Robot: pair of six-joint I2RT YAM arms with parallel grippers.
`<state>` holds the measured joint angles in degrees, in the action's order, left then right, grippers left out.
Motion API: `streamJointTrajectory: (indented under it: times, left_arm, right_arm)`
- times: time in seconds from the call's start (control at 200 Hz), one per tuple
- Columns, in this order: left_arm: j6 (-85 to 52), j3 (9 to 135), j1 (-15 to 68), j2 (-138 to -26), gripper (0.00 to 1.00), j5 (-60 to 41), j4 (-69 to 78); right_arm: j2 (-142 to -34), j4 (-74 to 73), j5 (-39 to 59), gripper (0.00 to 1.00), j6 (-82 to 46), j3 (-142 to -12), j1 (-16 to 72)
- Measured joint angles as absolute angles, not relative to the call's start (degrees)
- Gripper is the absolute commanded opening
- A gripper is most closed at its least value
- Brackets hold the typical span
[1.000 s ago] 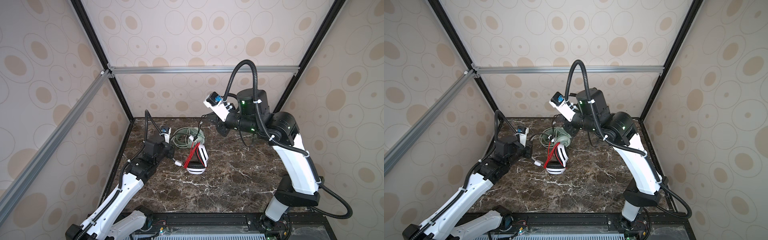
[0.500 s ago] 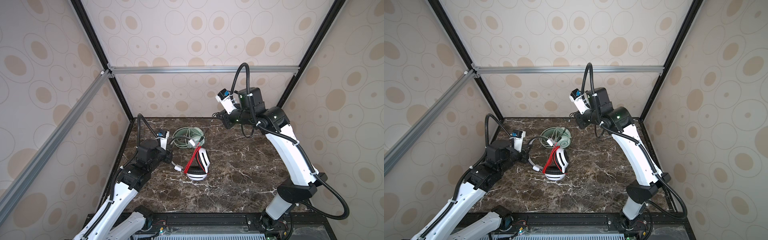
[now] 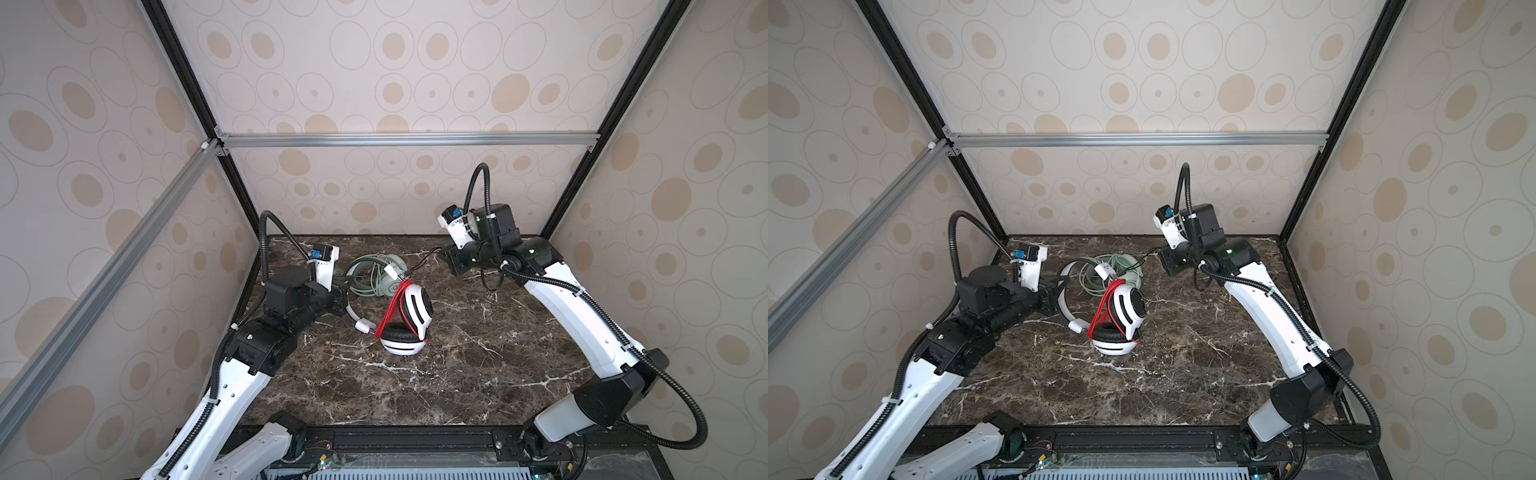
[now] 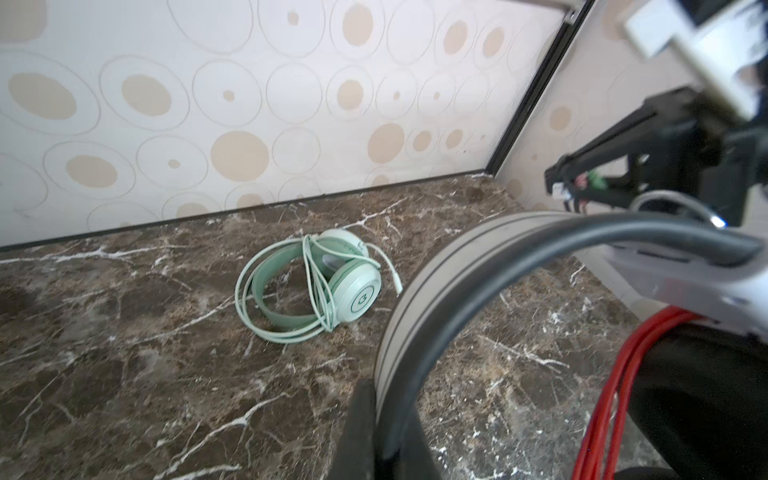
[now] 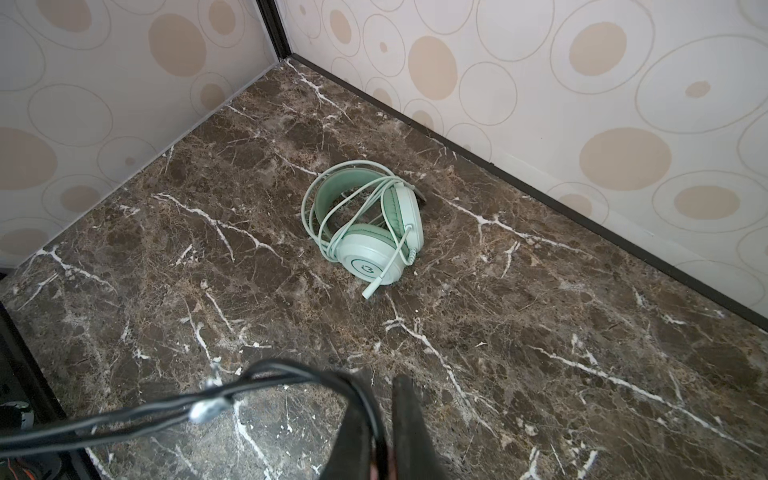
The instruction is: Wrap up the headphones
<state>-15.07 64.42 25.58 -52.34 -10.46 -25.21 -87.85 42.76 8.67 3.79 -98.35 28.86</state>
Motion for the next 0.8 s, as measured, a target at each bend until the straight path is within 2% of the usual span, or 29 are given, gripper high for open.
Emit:
streamJointTrajectory:
  times: [0.3,0.8]
  left_arm:
    - [-17.85,72.44,25.58,-55.07,0.00,-11.49,-24.97]
    - [-29.56,83.44,25.58,-60.66,0.00,-11.18,-24.12]
  right_arm:
    - [-82.17,33.76,10.55,0.00,2.13,-88.12,28.86]
    - [-70.02,9.96,24.10,0.00,-2.46,-69.69,28.86]
